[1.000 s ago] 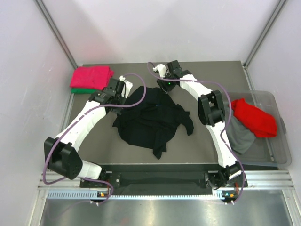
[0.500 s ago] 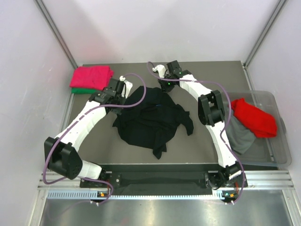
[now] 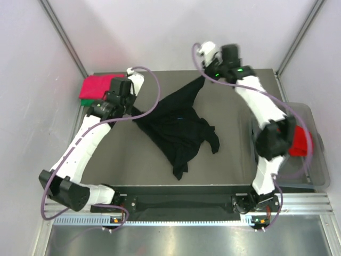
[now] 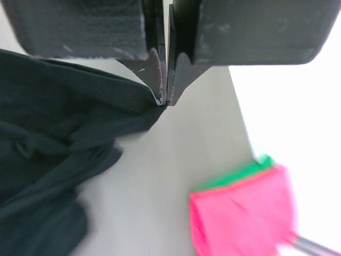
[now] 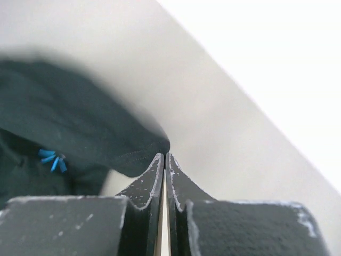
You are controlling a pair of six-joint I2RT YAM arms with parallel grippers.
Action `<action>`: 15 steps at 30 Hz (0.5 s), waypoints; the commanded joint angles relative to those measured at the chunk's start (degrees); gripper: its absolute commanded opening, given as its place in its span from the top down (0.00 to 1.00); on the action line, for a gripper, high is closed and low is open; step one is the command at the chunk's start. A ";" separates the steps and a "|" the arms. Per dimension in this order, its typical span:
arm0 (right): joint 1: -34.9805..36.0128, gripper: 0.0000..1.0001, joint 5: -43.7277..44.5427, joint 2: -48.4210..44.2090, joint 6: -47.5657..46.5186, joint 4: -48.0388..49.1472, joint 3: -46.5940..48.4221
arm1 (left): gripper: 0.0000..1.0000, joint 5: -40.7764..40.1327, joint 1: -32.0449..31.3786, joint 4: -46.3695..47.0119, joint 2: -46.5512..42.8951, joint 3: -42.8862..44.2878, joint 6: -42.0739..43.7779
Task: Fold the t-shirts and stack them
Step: Flatten the tshirt out
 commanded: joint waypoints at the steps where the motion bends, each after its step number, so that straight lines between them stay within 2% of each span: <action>1: -1.86 1.00 2.93 -17.01 -3.96 9.59 -2.34 | 1.00 -3.84 -0.06 6.46 -4.22 6.22 5.51; 4: -2.65 1.00 5.04 -23.08 -4.67 9.87 -1.92 | 1.00 -6.13 -0.06 9.10 -5.18 10.08 9.64; 10: -3.09 1.00 10.05 -31.44 -4.76 8.03 3.26 | 1.00 -9.91 -0.06 21.31 -9.48 13.44 18.96; 15: -3.18 1.00 13.48 -40.56 -5.90 8.46 0.21 | 1.00 -8.86 -0.06 23.35 -12.83 18.52 19.94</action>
